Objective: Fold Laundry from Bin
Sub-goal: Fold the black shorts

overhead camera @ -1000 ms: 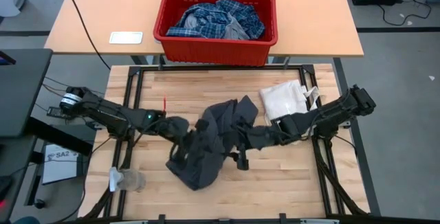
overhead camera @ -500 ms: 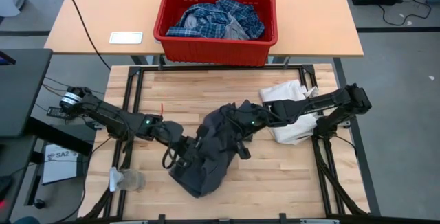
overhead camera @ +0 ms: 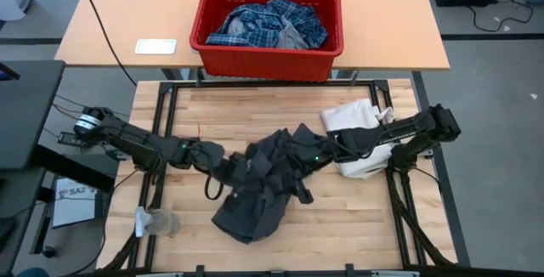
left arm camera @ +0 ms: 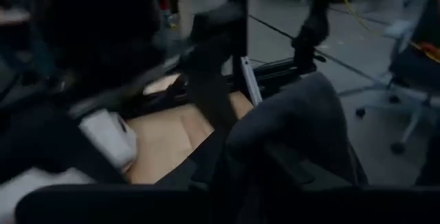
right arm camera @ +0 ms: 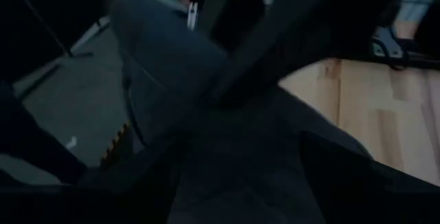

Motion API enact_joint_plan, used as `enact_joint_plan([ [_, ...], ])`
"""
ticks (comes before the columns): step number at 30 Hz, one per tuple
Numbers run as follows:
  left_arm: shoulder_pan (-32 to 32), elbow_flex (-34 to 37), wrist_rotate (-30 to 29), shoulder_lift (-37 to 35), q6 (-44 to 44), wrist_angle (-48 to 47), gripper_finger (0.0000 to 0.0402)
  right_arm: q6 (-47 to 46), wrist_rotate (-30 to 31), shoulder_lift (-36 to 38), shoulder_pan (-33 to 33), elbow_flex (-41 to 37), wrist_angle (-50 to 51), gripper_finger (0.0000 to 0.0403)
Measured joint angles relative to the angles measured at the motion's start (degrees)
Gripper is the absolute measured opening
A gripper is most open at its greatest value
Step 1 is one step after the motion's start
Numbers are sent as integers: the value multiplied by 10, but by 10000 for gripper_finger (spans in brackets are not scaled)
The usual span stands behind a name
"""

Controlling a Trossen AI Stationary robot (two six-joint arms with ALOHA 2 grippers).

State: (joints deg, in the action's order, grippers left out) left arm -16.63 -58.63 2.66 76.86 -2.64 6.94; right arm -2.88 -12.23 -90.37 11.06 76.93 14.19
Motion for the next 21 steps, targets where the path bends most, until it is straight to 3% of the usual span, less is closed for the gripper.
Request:
enact_joint_plan([
  [7, 21, 0, -18, 54, 184, -19, 82, -3, 6, 41, 6, 0, 72, 295],
  [15, 23, -1, 6, 119, 266, 22, 82, 36, -16, 51, 26, 0, 105, 295],
  [21, 27, -1, 6, 125, 275, 24, 82, 211, -1, 51, 58, 0, 160, 295],
])
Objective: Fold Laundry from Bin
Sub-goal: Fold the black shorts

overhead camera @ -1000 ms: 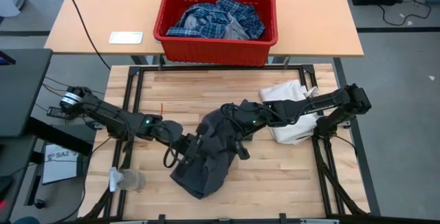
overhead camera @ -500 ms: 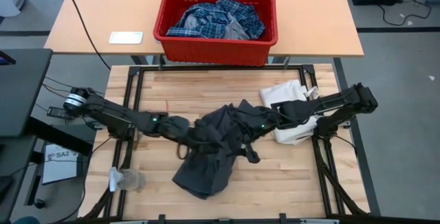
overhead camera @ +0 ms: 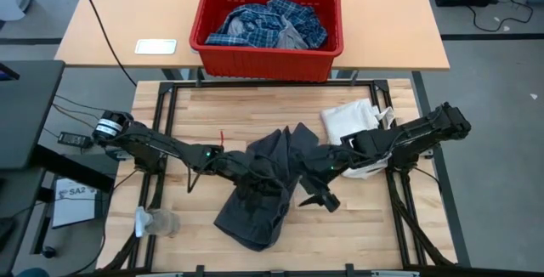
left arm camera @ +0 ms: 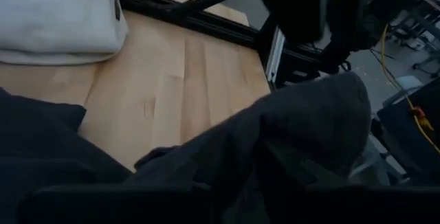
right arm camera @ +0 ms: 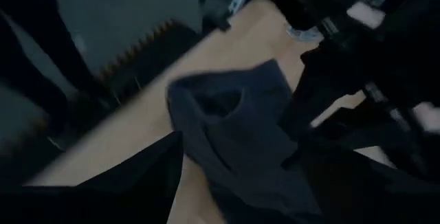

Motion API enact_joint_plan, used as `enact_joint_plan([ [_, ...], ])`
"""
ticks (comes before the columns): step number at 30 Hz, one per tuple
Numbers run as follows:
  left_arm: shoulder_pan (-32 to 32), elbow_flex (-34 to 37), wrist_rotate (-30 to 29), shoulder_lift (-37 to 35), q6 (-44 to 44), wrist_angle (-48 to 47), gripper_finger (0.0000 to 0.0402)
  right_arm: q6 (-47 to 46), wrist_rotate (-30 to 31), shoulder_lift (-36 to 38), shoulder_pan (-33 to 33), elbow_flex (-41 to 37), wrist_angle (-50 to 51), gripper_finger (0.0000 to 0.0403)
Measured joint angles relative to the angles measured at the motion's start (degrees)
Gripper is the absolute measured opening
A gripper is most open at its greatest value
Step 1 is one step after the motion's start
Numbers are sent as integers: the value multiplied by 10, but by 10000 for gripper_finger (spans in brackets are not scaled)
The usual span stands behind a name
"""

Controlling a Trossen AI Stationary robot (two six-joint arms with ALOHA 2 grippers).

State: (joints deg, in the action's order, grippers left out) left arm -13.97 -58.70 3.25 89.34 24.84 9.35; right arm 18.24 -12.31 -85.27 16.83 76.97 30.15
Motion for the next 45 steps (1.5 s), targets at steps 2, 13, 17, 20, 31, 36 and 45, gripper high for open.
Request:
enact_joint_plan([
  [2, 4, 0, 0, 0, 0, 1, 82, 57, 35, 0, 8, 0, 15, 295],
  [13, 27, 0, -1, 4, 0, 5, 82, 195, 19, -36, 2, 0, -10, 278],
  [17, 30, 0, -1, 4, 9, 1, 82, 195, 22, -53, 2, 0, -15, 248],
  [20, 29, 0, 0, 4, 23, -1, 82, 195, 22, -55, 2, 0, -17, 207],
  [31, 47, 0, 52, -39, 83, -82, 82, 75, 75, -52, -6, 0, -7, 21],
  [36, 61, 1, 49, -109, 164, -179, 82, -57, 133, -41, -13, 32, 53, 15],
  [45, -34, 0, -46, -191, 152, -379, 52, -280, 176, -27, -28, 66, 141, 14],
])
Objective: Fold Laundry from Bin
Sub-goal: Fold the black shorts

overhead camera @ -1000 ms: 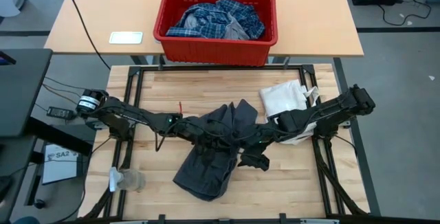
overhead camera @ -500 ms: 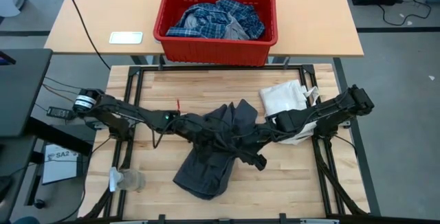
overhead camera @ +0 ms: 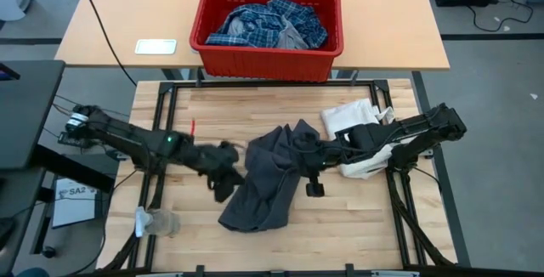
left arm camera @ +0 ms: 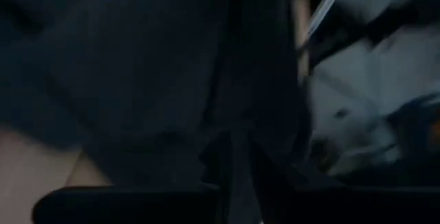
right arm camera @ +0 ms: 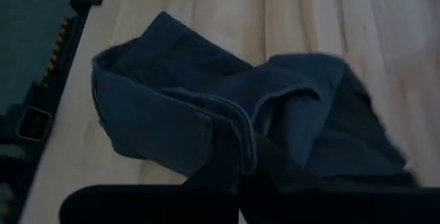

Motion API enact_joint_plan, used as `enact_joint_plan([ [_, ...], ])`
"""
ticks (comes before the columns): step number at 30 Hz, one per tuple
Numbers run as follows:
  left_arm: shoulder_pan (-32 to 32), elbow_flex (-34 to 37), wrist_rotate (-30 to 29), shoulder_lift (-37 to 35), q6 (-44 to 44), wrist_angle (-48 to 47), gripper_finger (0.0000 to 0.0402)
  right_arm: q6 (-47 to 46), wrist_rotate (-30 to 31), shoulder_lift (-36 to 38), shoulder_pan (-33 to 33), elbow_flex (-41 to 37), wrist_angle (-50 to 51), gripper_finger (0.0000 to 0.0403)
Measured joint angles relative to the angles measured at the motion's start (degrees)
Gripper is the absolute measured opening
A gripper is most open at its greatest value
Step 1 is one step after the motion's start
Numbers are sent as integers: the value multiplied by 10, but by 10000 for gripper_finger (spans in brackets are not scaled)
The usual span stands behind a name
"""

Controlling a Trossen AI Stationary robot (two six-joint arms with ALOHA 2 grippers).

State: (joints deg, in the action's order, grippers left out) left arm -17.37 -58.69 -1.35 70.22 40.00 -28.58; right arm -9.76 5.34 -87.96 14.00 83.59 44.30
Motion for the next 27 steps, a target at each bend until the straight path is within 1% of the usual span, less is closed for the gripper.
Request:
enact_joint_plan([
  [3, -48, 0, -8, 17, -1, -29, 49, -46, -4, 0, 0, 0, 6, 14],
  [8, -110, 1, 23, 64, -85, -19, 49, -80, -5, 1, 0, -2, 3, 14],
  [11, -128, 1, 25, 91, -101, -26, 48, -95, -4, 1, -1, -2, -1, 14],
  [13, -133, 1, 24, 109, -129, -33, 50, -106, -5, 1, -2, -2, 0, 14],
  [16, -141, 1, 22, 134, -177, -51, 67, -117, -4, 1, 1, -2, 0, 14],
  [19, -155, 1, 25, 153, -202, -66, 106, -118, -5, 1, 7, -2, 0, 14],
  [24, -177, 1, 24, 175, -276, -89, 204, -145, -5, 1, 16, -2, 2, 19],
  [27, -191, 1, 4, 194, -321, -100, 261, -164, -2, 1, 20, -2, 3, 20],
])
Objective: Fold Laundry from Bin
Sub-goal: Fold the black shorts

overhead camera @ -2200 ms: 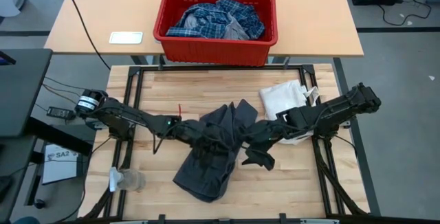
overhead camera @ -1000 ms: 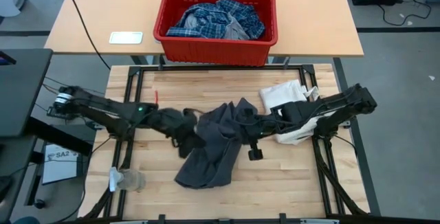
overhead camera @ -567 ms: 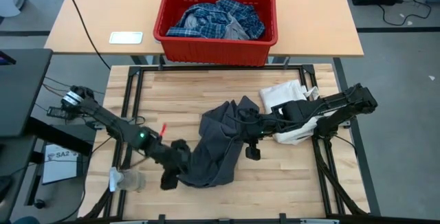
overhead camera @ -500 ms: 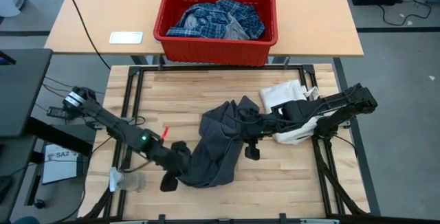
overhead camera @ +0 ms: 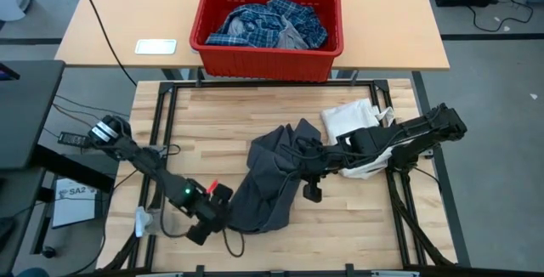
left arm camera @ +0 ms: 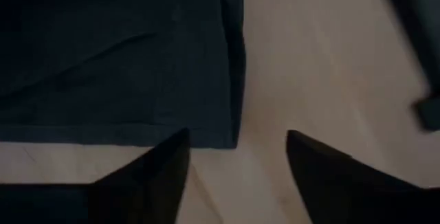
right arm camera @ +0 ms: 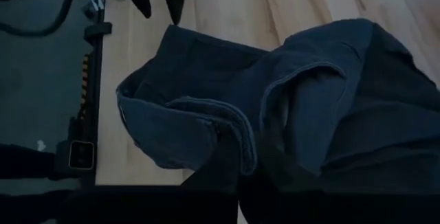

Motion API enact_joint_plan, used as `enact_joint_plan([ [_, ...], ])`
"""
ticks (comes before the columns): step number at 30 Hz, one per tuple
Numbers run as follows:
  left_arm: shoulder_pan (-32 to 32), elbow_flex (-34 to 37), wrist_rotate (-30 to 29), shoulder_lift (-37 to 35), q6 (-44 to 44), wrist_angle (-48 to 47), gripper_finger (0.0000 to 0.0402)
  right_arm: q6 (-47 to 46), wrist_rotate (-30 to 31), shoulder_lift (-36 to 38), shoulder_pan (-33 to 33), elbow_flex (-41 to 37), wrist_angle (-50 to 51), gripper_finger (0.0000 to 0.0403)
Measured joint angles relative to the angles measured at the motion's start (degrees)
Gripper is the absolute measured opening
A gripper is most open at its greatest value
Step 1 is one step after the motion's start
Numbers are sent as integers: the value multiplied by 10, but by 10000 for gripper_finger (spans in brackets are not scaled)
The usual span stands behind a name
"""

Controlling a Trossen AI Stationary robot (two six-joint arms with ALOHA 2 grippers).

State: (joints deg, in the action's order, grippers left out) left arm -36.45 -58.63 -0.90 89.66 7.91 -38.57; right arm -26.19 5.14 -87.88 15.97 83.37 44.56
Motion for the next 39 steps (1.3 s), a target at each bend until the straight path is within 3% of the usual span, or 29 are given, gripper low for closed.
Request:
enact_joint_plan([
  [6, -14, 0, -66, 68, -46, -1, 336, -54, 51, 0, 8, 0, 0, 16],
  [10, -7, -2, -94, 111, -64, -6, 349, -107, 82, 0, 16, 0, -5, 17],
  [13, 2, -3, -101, 121, -28, -5, 341, -140, 84, 0, 25, 0, -4, 16],
  [18, 7, 1, -136, 105, 29, 15, 268, -195, 119, 0, 45, 0, 11, 16],
  [22, 3, 0, -176, 84, 30, 42, 159, -234, 157, 0, 54, 0, 35, 16],
  [27, -7, 0, -164, 49, 57, 46, 21, -247, 163, 0, 56, 0, 44, 16],
  [30, -7, 0, -176, 6, 82, 30, 14, -227, 147, 2, 57, 0, 44, 16],
  [34, -12, 0, -243, -76, 121, -10, 7, -167, 135, 16, 60, 0, 47, 16],
  [39, -10, 0, -307, -193, 183, -45, 5, -161, 154, 58, 61, 0, 53, 16],
])
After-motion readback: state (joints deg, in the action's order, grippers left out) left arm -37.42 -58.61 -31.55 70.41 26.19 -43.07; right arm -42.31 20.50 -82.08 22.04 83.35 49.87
